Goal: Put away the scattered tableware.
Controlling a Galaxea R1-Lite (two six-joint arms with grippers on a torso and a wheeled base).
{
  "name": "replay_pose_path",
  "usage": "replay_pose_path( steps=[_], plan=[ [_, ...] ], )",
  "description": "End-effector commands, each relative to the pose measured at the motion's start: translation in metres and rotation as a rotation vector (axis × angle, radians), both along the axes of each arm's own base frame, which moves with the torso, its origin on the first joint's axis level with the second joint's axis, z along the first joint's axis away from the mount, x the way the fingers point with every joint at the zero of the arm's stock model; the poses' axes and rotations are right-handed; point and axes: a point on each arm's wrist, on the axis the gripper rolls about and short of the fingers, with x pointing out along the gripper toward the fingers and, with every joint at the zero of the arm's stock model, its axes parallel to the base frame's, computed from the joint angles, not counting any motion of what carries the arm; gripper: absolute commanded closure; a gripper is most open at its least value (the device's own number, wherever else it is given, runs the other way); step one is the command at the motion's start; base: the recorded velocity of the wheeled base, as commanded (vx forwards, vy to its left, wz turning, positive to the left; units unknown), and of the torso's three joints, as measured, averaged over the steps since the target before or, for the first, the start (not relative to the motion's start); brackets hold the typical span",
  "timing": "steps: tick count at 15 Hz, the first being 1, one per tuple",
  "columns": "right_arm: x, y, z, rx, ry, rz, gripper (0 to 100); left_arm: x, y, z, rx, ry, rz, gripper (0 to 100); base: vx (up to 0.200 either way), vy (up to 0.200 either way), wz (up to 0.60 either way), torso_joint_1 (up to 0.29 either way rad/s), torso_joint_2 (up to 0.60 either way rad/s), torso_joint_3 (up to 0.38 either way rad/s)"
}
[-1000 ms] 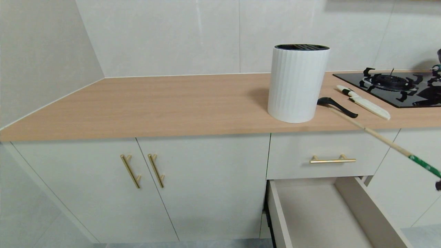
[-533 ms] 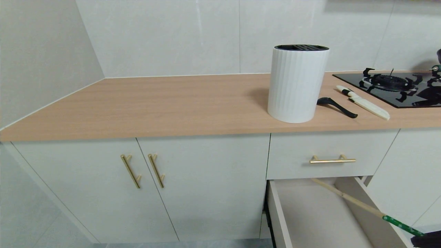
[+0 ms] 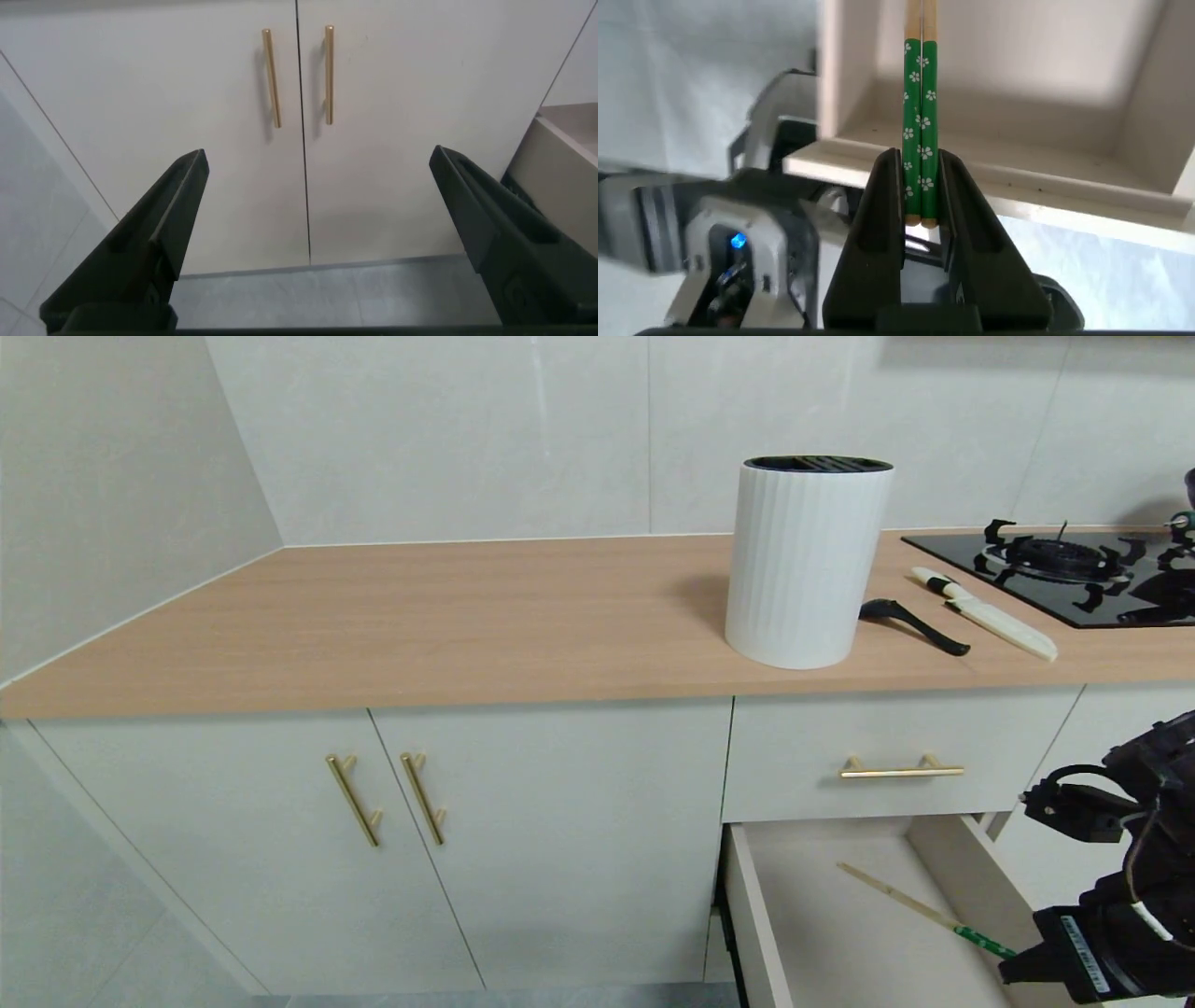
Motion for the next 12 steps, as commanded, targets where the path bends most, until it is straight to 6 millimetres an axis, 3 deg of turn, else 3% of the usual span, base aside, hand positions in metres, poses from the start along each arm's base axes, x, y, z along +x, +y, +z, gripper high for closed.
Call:
replay_pose_path(
  steps=[1,9,12],
  plan=[
    [0.0067,0.003,-0.0156,-0.027,0.075,0.003,100,0.0,0.0,-0.0001,-0.001,0.0,0.0,0,0.0,0.0,0.0,-0.051,0.22,0.154],
    [0.0122,0.0054,-0.0164,-0.01,0.022,0.007,100,0.0,0.0,-0.0001,-0.001,0.0,0.0,0,0.0,0.0,0.0,-0.069,0.4,0.334],
    [0.0153,0.0077,-0.0147,0.002,-0.015,0.012,100,0.0,0.0,-0.0001,0.001,0.0,0.0,0,0.0,0.0,0.0,-0.012,0.16,0.141]
  ],
)
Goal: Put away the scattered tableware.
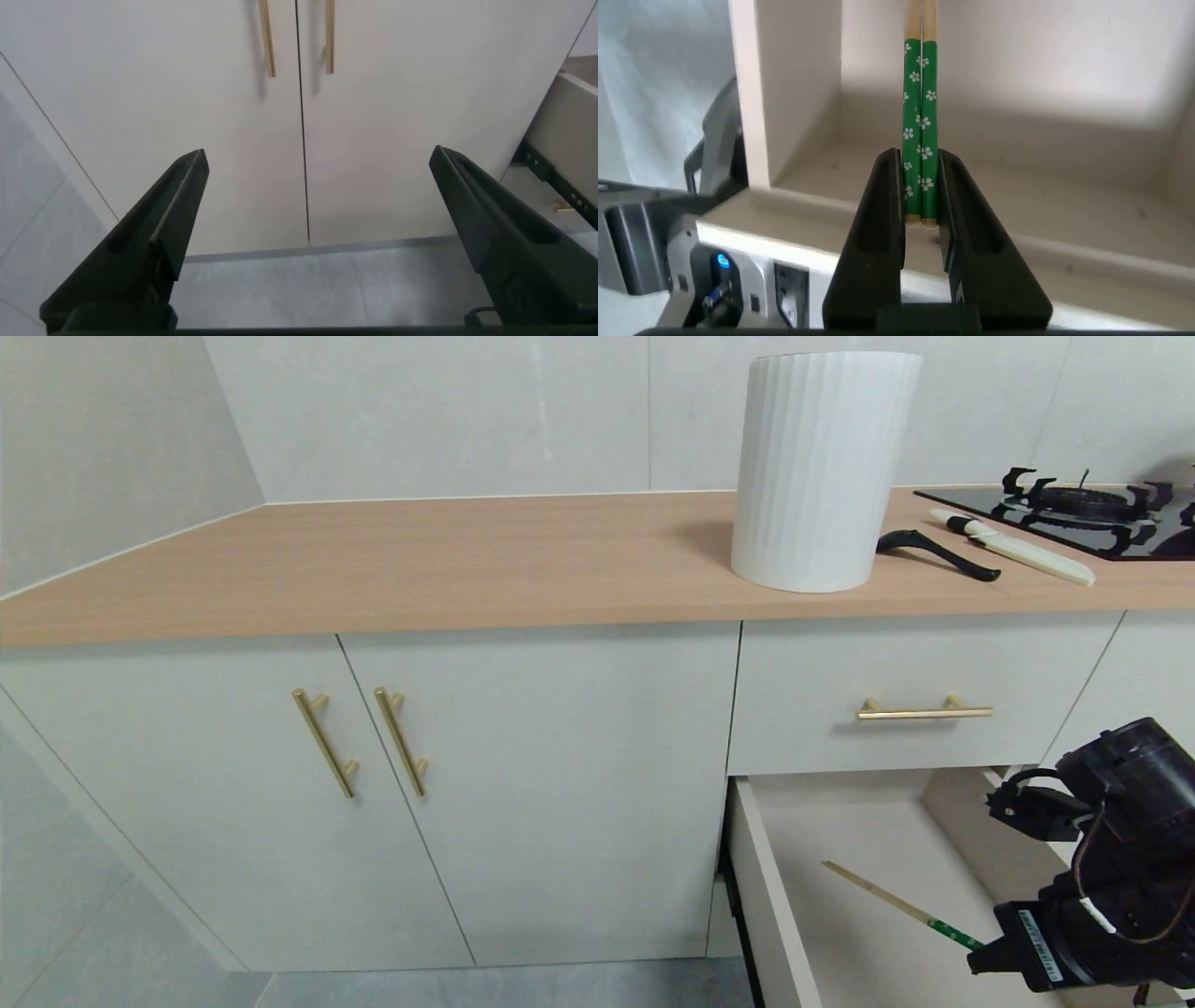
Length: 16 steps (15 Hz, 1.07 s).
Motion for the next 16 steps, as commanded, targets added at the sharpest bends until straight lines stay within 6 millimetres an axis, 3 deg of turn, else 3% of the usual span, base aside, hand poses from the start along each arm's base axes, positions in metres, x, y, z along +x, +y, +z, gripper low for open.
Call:
replay_pose_path(
  steps=[1,6,8,11,13,16],
  plan=[
    [0.002,0.001,0.0,0.006,-0.017,0.002,100,0.0,0.0,0.0,-0.001,-0.001,0.0,0,0.0,0.0,0.0,0.0,0.0,0.0],
    [0.022,0.008,-0.014,0.006,-0.023,0.003,100,0.0,0.0,0.0,0.001,-0.001,0.0,0,0.0,0.0,0.0,0.0,0.0,0.0],
    [0.049,0.016,-0.046,-0.031,-0.004,-0.017,100,0.0,0.0,0.0,0.001,-0.001,0.0,0,0.0,0.0,0.0,0.0,0.0,0.0],
    [0.069,0.021,-0.083,-0.056,-0.031,-0.053,100,0.0,0.0,0.0,0.001,-0.001,0.0,0,0.0,0.0,0.0,0.0,0.0,0.0],
    [0.079,0.024,-0.109,-0.079,-0.059,-0.08,100,0.0,0.0,0.0,-0.001,-0.001,0.0,0,0.0,0.0,0.0,0.0,0.0,0.0],
    [0.084,0.027,-0.129,-0.105,-0.098,-0.1,100,0.0,0.0,0.0,0.001,-0.001,0.0,0,0.0,0.0,0.0,0.0,0.0,0.0]
  ],
)
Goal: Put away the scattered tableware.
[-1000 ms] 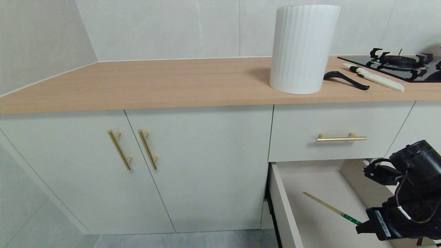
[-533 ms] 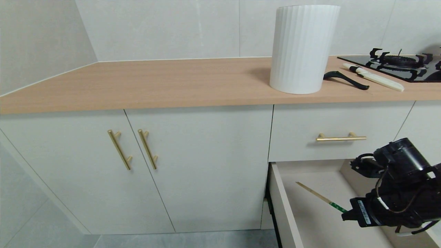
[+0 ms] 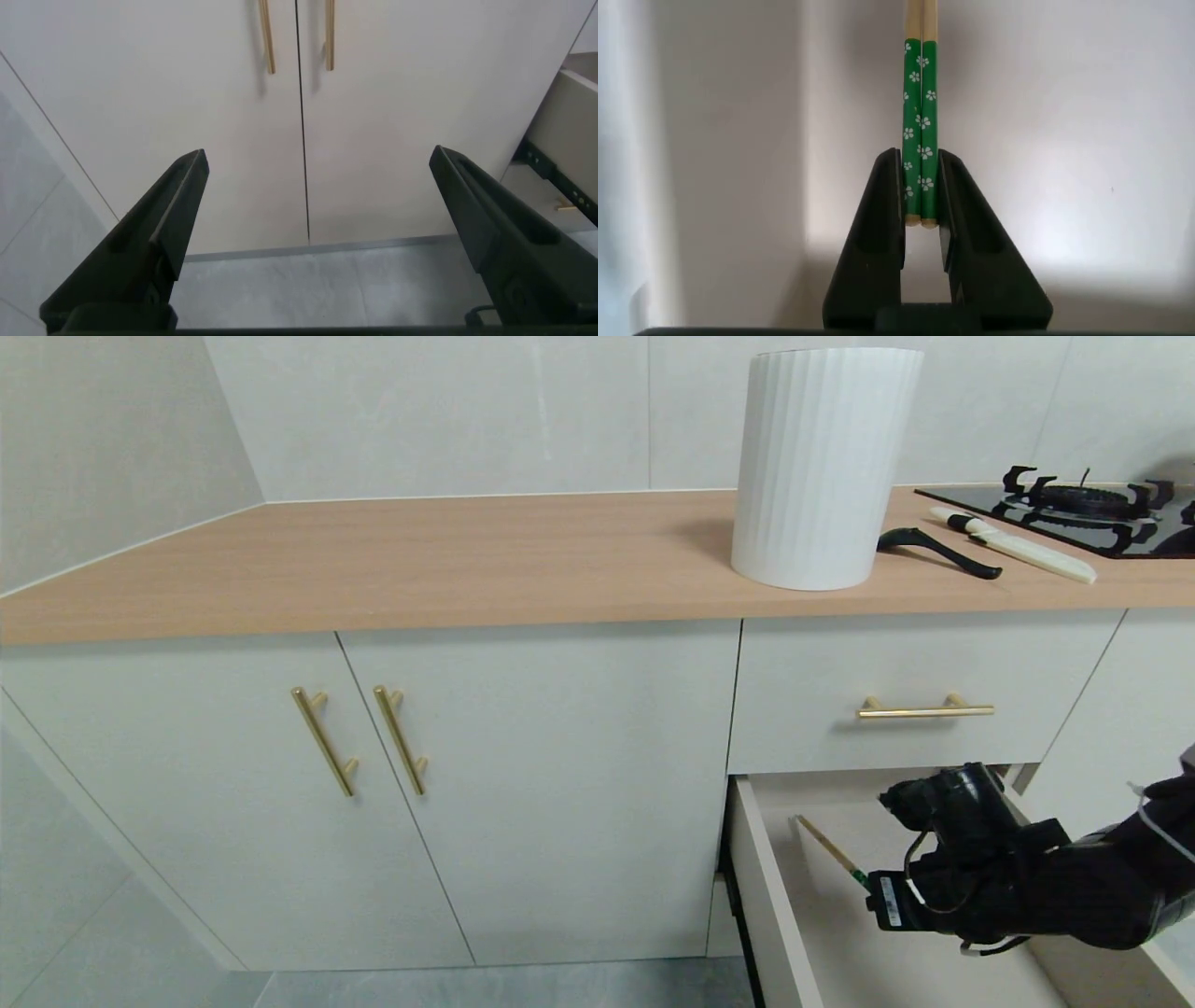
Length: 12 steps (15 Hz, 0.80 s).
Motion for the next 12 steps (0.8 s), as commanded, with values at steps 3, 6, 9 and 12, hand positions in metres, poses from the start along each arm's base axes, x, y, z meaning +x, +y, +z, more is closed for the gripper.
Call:
replay_pose_path(
  steps=[3,6,9,12],
  plan=[
    [-0.002,0.004,-0.035,-0.039,0.099,0.011,100,0.0,0.0,0.0,0.001,-0.001,0.0,0,0.0,0.0,0.0,0.0,0.0,0.0],
    [-0.002,0.006,-0.046,-0.042,0.103,0.008,100,0.0,0.0,0.0,-0.001,0.0,0.0,0,0.0,0.0,0.0,0.0,0.0,0.0],
    [-0.004,0.009,-0.054,-0.064,0.124,0.017,100,0.0,0.0,0.0,-0.001,0.001,0.0,0,0.0,0.0,0.0,0.0,0.0,0.0],
    [-0.003,0.009,-0.057,-0.065,0.12,0.015,100,0.0,0.0,0.0,-0.001,0.001,0.0,0,0.0,0.0,0.0,0.0,0.0,0.0]
  ],
)
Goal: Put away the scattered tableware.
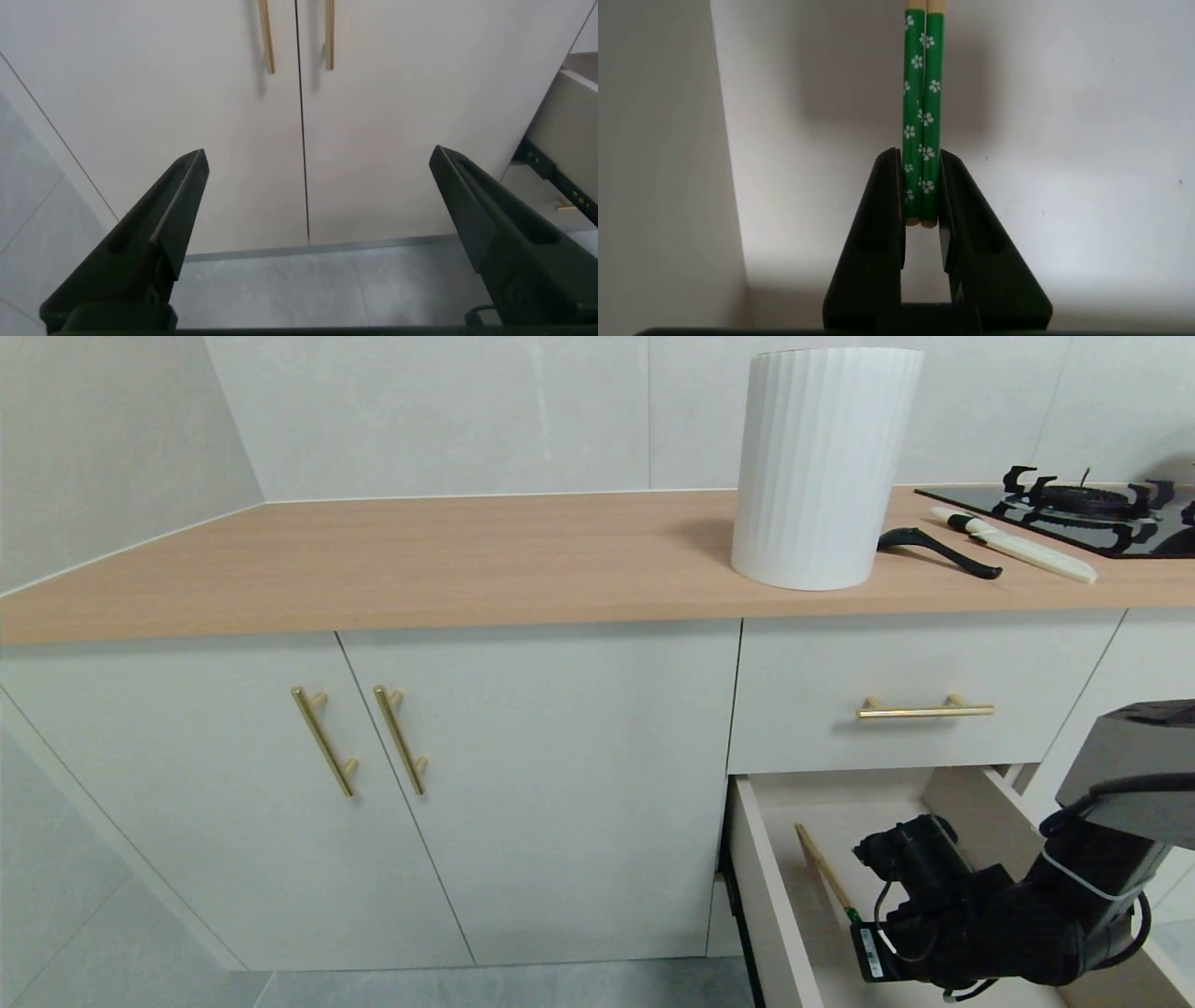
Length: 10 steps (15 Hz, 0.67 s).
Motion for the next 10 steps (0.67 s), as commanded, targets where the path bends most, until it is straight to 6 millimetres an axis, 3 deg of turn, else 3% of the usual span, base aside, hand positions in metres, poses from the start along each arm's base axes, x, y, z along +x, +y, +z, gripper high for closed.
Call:
replay_pose_path(
  steps=[1,3,4,10],
  plan=[
    [-0.0004,-0.0003,-0.0032,-0.008,0.009,-0.002,100,0.0,0.0,0.0001,0.001,-0.001,0.0,0,0.0,0.0,0.0,0.0,0.0,0.0],
    [-0.0004,-0.0004,-0.0032,-0.011,0.008,-0.004,100,0.0,0.0,0.0001,-0.001,-0.001,0.0,0,0.0,0.0,0.0,0.0,0.0,0.0],
    [-0.0007,-0.0005,-0.0033,-0.011,0.008,-0.004,0,0.0,0.0,0.0001,-0.001,-0.001,0.0,0,0.0,0.0,0.0,0.0,0.0,0.0],
    [-0.0024,-0.0007,0.0006,-0.008,-0.001,-0.002,0,0.0,0.0,0.0001,0.001,-0.001,0.0,0,0.0,0.0,0.0,0.0,0.0,0.0]
  ],
)
